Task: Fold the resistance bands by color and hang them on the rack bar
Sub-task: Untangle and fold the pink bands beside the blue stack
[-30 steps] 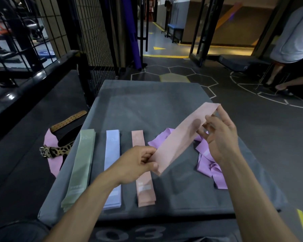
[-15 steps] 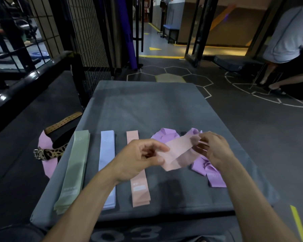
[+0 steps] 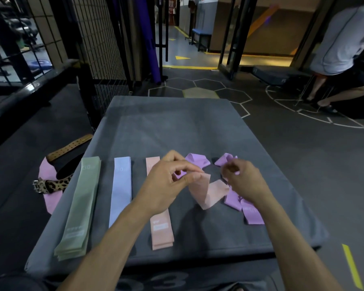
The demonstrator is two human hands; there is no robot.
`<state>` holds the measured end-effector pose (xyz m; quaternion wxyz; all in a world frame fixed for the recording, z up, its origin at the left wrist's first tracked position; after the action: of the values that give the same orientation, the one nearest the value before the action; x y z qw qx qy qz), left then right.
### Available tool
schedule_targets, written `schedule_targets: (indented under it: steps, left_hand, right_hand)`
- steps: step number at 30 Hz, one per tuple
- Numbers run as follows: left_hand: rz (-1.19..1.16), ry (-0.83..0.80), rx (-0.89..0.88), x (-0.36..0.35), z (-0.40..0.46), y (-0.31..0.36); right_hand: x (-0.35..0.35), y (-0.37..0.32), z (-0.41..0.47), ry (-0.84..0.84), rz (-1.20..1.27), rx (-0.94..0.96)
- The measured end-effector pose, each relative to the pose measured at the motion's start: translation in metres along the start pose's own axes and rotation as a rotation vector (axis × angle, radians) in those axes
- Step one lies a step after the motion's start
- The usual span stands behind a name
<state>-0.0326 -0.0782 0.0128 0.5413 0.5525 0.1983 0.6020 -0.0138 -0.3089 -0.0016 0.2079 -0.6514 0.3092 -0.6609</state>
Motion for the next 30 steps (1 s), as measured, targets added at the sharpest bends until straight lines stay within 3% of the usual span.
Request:
schedule_targets:
  steps: [2,4,6,10,13,18,20,26,30]
  left_hand:
    - [-0.015,0.012,-0.005,0.001,0.003,0.001]
    - [-0.112,0.018,-0.018,0.000,0.006,0.005]
    - [-0.221,0.069,0.004,0.001,0.007,0.008]
    - [-0.247,0.180,0.075,0.009,0.008,0.004]
    - [-0.261,0.215,0.084,0.014,0.009,0.000]
    - [-0.257,0.161,0.098,0.016,0.008,0.000]
    - [-0.282,0.211,0.112,0.018,0.008,0.001]
    - [-0.455,0.550,0.275,0.048,0.007,-0.014]
    - [-0.436,0.586,0.388,0.073,0.003,-0.036]
  right_hand:
    - [-0.002,-0.018,-0.010,-0.071,0.378,0.163]
    - [-0.007,-0.031,-0.020,-0.248,0.729,0.151]
    - [-0.013,-0.035,-0.026,-0.325,0.854,0.076]
    - [-0.014,-0.050,-0.037,-0.390,0.740,0.234]
    - [-0.012,-0.057,-0.039,-0.281,0.559,0.409]
    - [-0.012,-0.054,-0.036,-0.219,0.539,0.466]
    - [-0.014,-0.048,-0.032,-0.262,0.530,0.431]
    - [-0.015,-0.020,-0.018,-0.602,0.497,0.226]
    - [-0.009,0.001,-0.010,-0.678,0.461,0.086]
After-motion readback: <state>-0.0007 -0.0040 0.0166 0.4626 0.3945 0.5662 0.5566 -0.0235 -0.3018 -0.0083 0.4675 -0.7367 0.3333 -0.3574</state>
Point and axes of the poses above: each hand's wrist, its own z-axis towards the middle knuckle, its own x-axis out of the back of the hand, y = z × x, the point moved 1 cm from there along z, towards the middle knuckle, and after that the axes turned 2 degrees about -y, right-handed, at the moved point
